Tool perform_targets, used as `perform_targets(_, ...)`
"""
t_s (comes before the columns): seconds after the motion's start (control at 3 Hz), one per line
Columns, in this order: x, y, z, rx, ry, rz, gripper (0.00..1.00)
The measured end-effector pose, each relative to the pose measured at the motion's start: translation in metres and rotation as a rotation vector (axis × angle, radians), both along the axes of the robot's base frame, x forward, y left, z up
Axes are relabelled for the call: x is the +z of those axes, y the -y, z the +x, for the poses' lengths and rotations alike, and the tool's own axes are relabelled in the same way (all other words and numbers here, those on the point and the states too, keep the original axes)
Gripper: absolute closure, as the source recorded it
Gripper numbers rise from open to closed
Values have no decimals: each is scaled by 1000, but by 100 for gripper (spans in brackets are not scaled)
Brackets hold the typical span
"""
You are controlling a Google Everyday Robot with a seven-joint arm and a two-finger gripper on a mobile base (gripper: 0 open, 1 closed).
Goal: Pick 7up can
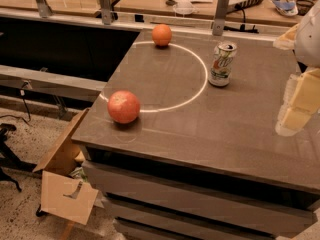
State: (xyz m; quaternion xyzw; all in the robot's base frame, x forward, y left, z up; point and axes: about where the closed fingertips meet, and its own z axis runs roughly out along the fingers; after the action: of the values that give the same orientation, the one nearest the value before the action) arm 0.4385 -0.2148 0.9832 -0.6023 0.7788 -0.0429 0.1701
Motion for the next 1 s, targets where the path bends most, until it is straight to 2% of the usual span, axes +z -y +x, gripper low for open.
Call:
perform_targets(0.33,0,0,0,0,0,0,0)
perform_targets(0.67,-4,8,8,-44,41,91,0)
perform_targets(1.0,-42,53,32,-171,134,361,0)
